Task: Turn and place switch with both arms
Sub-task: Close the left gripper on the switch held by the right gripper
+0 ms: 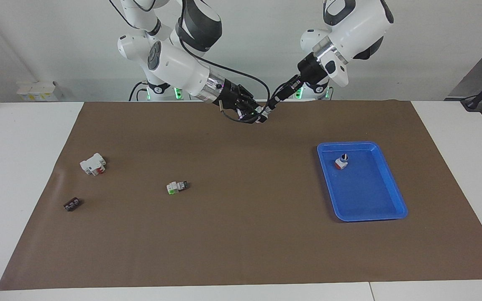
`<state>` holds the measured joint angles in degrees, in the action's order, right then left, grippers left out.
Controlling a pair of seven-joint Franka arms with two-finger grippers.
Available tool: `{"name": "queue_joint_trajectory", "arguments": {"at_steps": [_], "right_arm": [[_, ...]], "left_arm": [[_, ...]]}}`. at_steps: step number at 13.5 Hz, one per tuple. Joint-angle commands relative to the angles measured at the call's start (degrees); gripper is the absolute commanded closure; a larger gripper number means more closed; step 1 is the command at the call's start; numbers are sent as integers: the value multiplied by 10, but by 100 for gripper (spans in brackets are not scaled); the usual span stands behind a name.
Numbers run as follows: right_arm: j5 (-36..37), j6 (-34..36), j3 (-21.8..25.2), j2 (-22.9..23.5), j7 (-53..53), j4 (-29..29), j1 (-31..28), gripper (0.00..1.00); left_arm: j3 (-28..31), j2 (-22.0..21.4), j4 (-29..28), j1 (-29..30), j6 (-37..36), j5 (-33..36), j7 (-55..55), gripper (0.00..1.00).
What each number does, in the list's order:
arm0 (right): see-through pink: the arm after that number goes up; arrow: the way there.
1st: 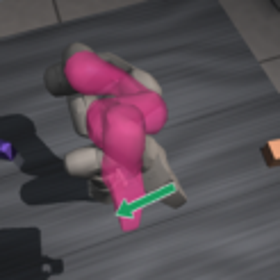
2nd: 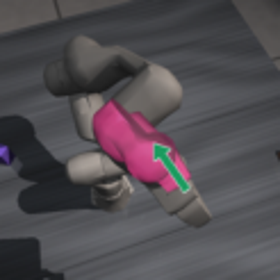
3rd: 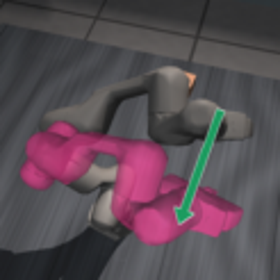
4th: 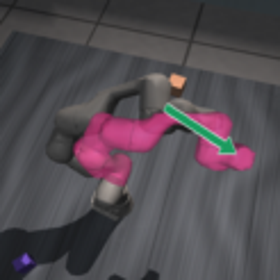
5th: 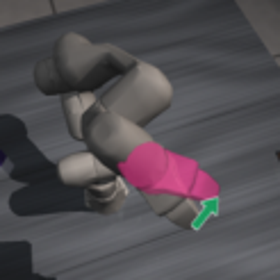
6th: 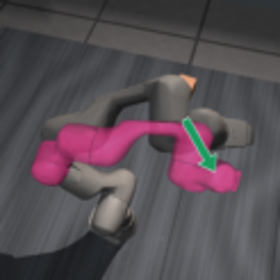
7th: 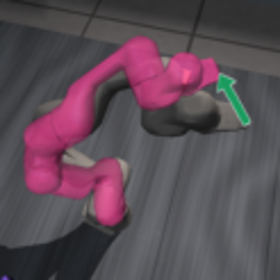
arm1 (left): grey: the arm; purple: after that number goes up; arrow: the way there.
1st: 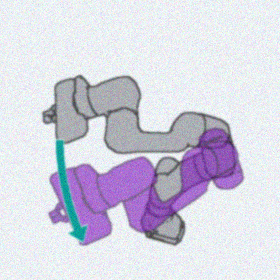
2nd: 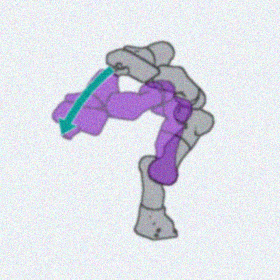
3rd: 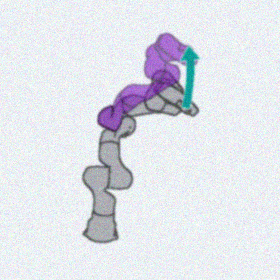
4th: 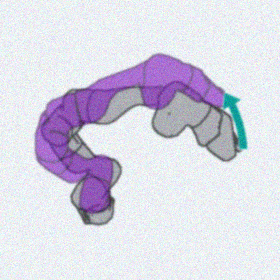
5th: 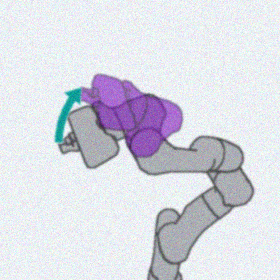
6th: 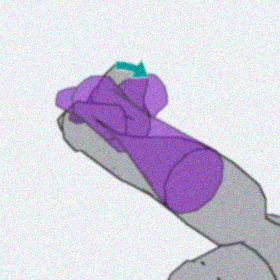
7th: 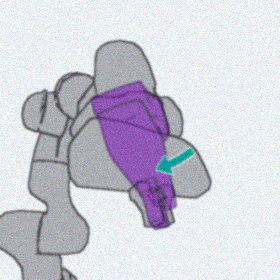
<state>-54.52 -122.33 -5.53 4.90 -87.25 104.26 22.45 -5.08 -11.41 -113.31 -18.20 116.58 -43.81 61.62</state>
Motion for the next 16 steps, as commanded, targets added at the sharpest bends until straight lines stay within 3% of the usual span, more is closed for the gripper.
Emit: {"name": "queue_joint_trajectory", "arguments": {"at_steps": [1,4,14,16], "right_arm": [[-6,-14,-3,-3,6,1,0,100],[-6,-14,-3,-3,6,2,0,100],[-6,-15,-3,-3,6,2,0,100],[-6,-15,-3,-3,6,2,0,100]], "left_arm": [[7,-17,-19,-6,1,-7,9,71],[6,-14,-17,-7,13,-3,2,80],[6,-14,-28,-8,32,-1,-76,80],[5,-14,-27,-10,31,-1,-103,100]]}}
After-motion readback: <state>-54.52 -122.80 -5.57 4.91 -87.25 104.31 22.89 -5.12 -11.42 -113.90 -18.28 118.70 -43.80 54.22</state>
